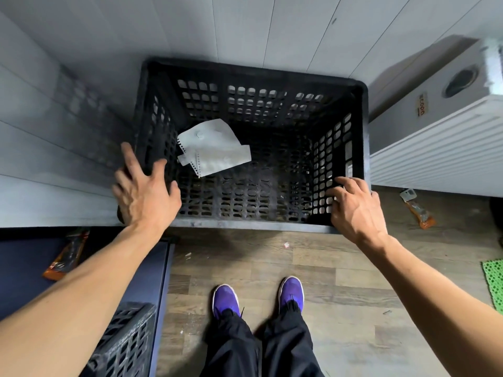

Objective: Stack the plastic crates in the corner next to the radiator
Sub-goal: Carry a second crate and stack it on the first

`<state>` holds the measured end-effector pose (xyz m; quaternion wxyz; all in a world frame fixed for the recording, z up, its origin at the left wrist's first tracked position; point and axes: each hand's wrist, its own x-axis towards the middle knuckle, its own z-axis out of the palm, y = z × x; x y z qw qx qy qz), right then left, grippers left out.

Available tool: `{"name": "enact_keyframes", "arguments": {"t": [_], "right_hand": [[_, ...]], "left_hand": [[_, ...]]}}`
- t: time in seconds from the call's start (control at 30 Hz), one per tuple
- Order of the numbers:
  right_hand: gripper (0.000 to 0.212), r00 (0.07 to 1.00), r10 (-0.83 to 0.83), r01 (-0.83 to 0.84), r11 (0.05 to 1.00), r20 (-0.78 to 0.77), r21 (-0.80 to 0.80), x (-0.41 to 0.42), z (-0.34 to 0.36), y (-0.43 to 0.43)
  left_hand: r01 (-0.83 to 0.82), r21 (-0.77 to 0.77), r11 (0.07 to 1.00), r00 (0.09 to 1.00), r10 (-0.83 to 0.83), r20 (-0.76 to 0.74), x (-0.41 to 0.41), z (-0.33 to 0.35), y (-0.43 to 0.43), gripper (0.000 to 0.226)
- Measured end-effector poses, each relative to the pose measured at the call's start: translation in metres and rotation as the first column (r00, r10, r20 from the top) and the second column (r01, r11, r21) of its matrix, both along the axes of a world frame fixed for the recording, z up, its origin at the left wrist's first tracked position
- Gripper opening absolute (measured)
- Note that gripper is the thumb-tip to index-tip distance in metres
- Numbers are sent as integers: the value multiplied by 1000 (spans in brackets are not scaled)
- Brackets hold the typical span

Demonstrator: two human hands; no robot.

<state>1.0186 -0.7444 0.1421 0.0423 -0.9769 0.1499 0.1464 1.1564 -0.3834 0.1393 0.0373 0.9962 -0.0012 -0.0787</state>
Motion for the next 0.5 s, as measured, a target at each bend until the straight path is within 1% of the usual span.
{"name": "enact_keyframes", "arguments": {"t": [0.07,0.13,0.27,0.33,0.4,0.47,0.5], "right_hand": [[33,1000,0,0,1000,7,-20,-1,-1,2],[32,1000,-7,8,998,11,-59,1,-3,2],[36,1000,-17,17,999,-1,-35,2,-3,1],[32,998,-43,45,998,41,-38,-1,-5,1],[26,996,-58,60,998,69,-31,1,-6,3],[24,998,-42,43,999,56,-16,4,-5,3],[24,999,-29,30,999,45,-22,3,-5,3]], "left_hand": [[-28,-18,999,1000,28,12,-5,-4,0,42],[-19,-41,999,999,20,25,-4,-6,-1,38],[-54,-95,994,998,56,21,-6,-3,1,32],[-21,-87,996,999,25,39,-7,-6,0,31],[-32,-70,997,999,35,39,-3,-9,0,31],[-68,-61,996,997,70,24,-2,-9,-1,33],[-60,-56,997,998,62,28,-3,-10,0,35]]}}
